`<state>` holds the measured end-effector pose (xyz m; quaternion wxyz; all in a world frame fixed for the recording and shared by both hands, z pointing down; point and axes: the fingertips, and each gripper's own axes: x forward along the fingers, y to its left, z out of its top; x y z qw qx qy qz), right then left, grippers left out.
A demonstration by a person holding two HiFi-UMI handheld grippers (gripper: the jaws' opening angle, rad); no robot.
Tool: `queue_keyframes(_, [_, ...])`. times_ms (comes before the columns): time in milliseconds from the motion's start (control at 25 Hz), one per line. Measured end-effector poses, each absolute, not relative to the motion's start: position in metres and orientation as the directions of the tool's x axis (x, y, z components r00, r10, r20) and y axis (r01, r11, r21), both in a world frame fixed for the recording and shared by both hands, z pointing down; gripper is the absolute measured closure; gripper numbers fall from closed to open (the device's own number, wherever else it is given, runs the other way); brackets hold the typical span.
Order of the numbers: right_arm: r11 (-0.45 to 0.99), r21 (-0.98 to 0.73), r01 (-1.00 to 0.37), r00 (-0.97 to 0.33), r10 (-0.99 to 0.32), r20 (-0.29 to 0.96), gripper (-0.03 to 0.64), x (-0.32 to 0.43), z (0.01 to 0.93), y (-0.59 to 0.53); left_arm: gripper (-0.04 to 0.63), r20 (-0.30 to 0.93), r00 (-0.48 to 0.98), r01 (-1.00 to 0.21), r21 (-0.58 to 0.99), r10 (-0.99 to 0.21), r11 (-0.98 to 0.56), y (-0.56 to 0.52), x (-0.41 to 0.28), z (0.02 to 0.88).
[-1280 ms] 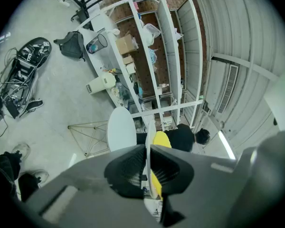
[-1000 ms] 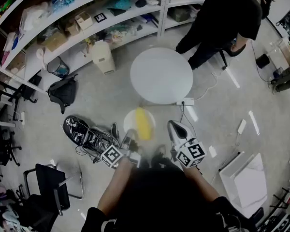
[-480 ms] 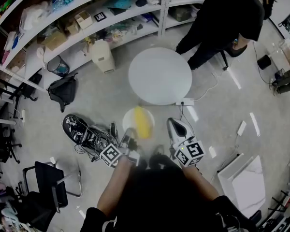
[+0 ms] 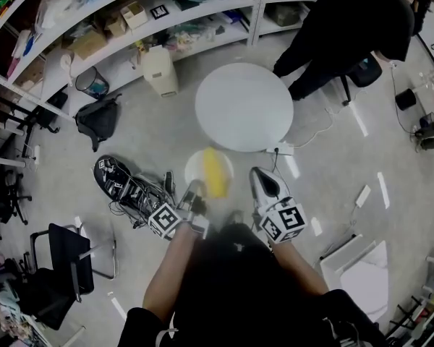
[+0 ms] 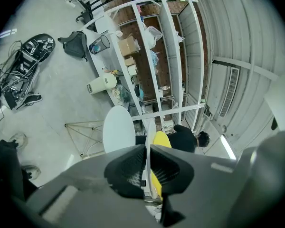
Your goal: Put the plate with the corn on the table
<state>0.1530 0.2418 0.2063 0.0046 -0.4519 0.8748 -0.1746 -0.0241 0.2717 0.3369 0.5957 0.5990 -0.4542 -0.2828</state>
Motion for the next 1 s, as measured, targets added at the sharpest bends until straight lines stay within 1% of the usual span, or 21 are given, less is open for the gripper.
queue_keyframes(160, [0.528,-0.314,-0.789,-0.590,-0.794,0.145,0.609,0.151,0.208,0.236,0.572,0.206,0.436,-0.199,0.971,-0.876,0.130,0.264,-0.020,0.344])
queue_keyframes(360, [0.525,-0.310,-0.793,-0.586,-0.797,0.148,0.609,0.132,0.217,0.220,0.570,0.195,0.460,-0.186,0.975,-0.866,0.121,0.246,-0.033,0.352])
queue_keyframes(640, [0.483,-0.317,-0.816,-0.547,-0.822,0.155,0.609,0.107,0.221,0.193,0.569,0.231,0.489,-0.203,0.968,-0.841,0.148,0.220,-0.057,0.359])
queue_keyframes(760, [0.461,-0.323,-0.826,-0.529,-0.833,0.164,0.609,0.098,0.227,0.181,0.569,0.205,0.505,-0.182,0.975,-0.838,0.128,0.204,-0.064,0.360])
queue_keyframes(880, [0.438,-0.324,-0.839,-0.507,-0.845,0.171,0.609,0.089,0.232,0.169,0.569,0.218,0.521,-0.191,0.972,-0.825,0.136,0.191,-0.073,0.366])
queue_keyframes(1000, [0.412,-0.321,-0.853,-0.481,-0.860,0.173,0.609,0.081,0.237,0.153,0.569,0.202,0.546,-0.188,0.975,-0.813,0.116,0.174,-0.080,0.370])
